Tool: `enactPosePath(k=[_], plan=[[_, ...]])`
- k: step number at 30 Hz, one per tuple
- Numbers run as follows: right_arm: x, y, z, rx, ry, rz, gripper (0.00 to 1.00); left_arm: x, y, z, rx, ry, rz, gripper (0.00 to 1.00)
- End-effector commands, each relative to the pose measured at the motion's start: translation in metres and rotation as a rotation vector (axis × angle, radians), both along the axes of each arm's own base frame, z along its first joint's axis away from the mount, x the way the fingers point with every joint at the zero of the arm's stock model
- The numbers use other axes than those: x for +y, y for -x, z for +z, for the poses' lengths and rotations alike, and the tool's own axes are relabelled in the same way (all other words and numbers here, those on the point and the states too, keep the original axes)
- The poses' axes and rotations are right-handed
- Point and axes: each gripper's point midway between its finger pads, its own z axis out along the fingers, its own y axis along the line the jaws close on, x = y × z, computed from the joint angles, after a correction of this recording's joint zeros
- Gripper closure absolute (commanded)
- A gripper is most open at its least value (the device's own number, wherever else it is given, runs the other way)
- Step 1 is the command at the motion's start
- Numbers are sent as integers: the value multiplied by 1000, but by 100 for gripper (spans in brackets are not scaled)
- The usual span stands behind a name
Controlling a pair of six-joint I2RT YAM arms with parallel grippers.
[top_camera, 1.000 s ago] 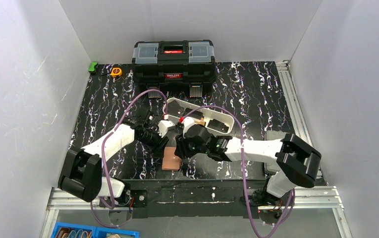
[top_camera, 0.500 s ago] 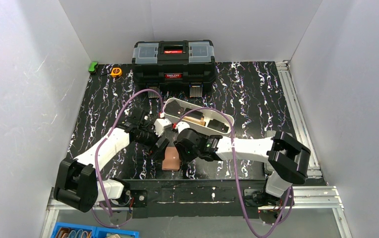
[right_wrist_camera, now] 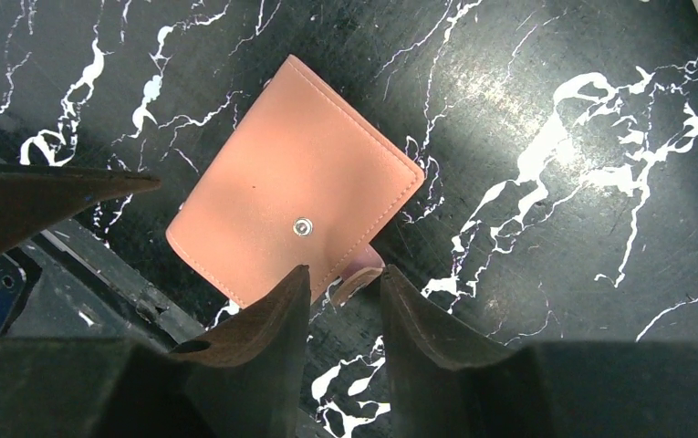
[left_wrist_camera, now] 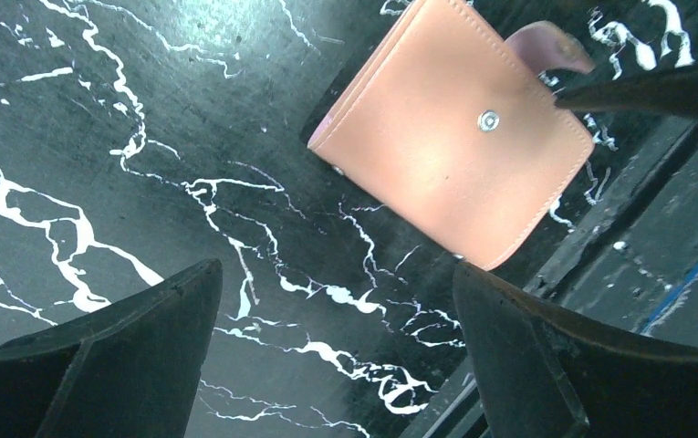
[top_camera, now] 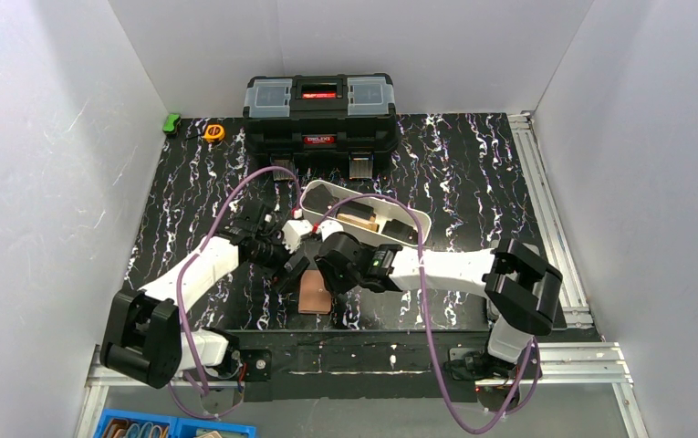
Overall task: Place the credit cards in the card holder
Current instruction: Close the card holder at the center of the board.
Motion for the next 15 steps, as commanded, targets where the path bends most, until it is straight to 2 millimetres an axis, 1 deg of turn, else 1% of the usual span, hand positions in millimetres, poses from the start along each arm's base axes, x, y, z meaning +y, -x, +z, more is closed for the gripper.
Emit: enactPosePath(k=[1, 2, 5, 8, 10, 13, 15], plan=[[11, -4, 8, -17, -5, 12, 58, 4, 6, -9, -37, -4, -112, 3], [10, -3, 7, -12, 2, 7, 58, 3, 7, -9, -43, 6, -127, 3], [7, -1, 1, 10, 13, -3, 63, -5, 14, -2, -85, 74, -193, 3], [6, 1, -2, 20, 9, -13, 68, -14, 30, 5, -137, 164, -307, 2], [6, 0, -2, 16, 5, -23, 70, -21, 32, 18, -249, 229, -362, 2], [7, -4, -1, 5, -8, -37, 73, -25, 35, 22, -360, 274, -414, 2], [6, -5, 0, -2, -22, -42, 75, -22, 29, 27, -422, 252, -415, 2]])
